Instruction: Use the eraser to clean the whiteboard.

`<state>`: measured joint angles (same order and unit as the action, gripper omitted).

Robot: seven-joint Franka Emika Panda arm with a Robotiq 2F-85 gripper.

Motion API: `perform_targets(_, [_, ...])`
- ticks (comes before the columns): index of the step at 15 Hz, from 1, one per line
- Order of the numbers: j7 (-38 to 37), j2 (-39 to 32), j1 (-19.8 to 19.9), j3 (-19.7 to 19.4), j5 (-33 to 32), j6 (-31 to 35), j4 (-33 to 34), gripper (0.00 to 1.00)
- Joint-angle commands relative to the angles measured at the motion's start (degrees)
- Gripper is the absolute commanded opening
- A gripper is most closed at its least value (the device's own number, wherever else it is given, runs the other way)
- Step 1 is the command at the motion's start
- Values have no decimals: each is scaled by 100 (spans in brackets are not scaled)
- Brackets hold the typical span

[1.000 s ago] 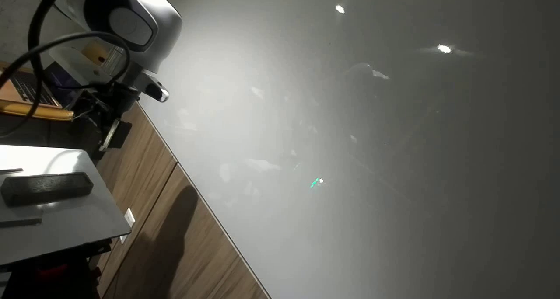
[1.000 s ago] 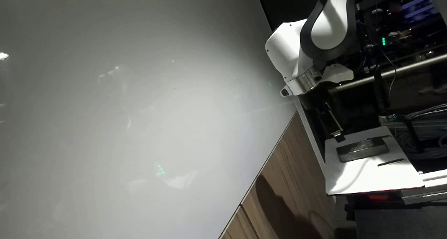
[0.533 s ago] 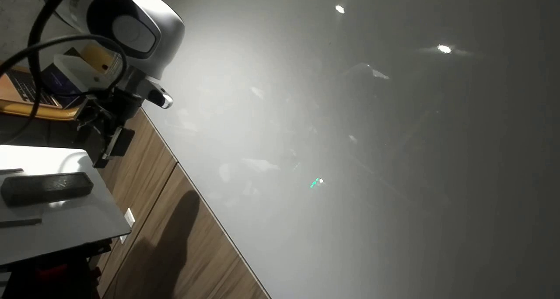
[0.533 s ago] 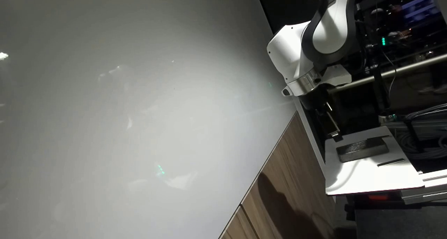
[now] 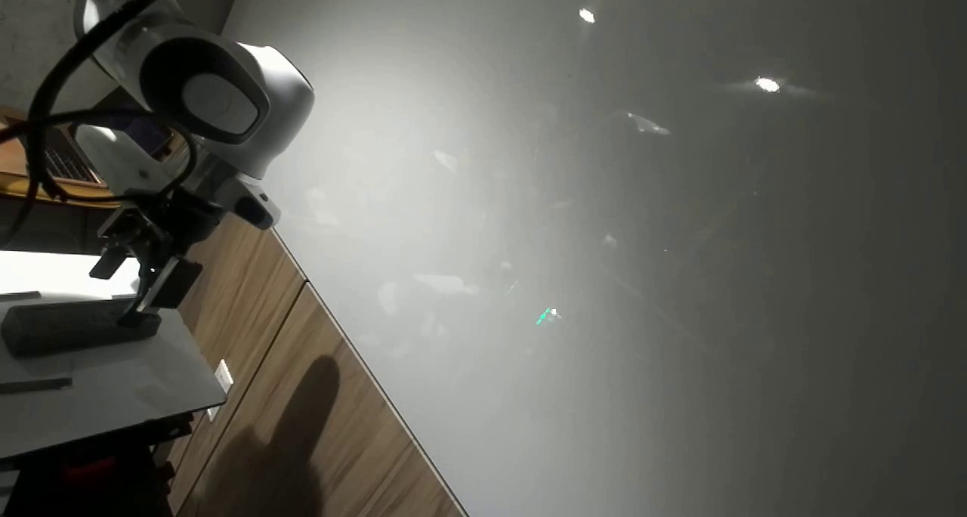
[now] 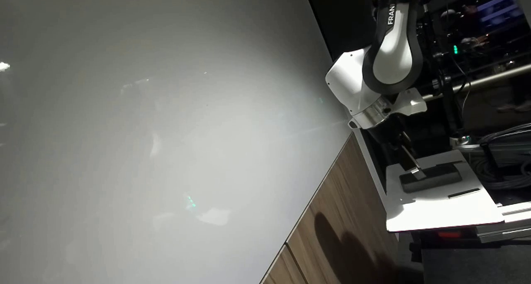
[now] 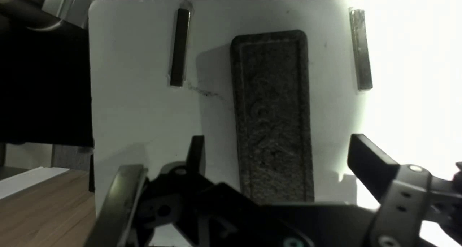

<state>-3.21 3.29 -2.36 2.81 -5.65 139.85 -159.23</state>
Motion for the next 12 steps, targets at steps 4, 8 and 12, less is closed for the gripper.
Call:
perform_targets(4, [197,-110,176,-182,-43,180,23,74])
perform_targets(8, [307,-150,149,-166,43,165,35,79])
perform_targets(12, [320,-152,73,-90,38,141,35,100])
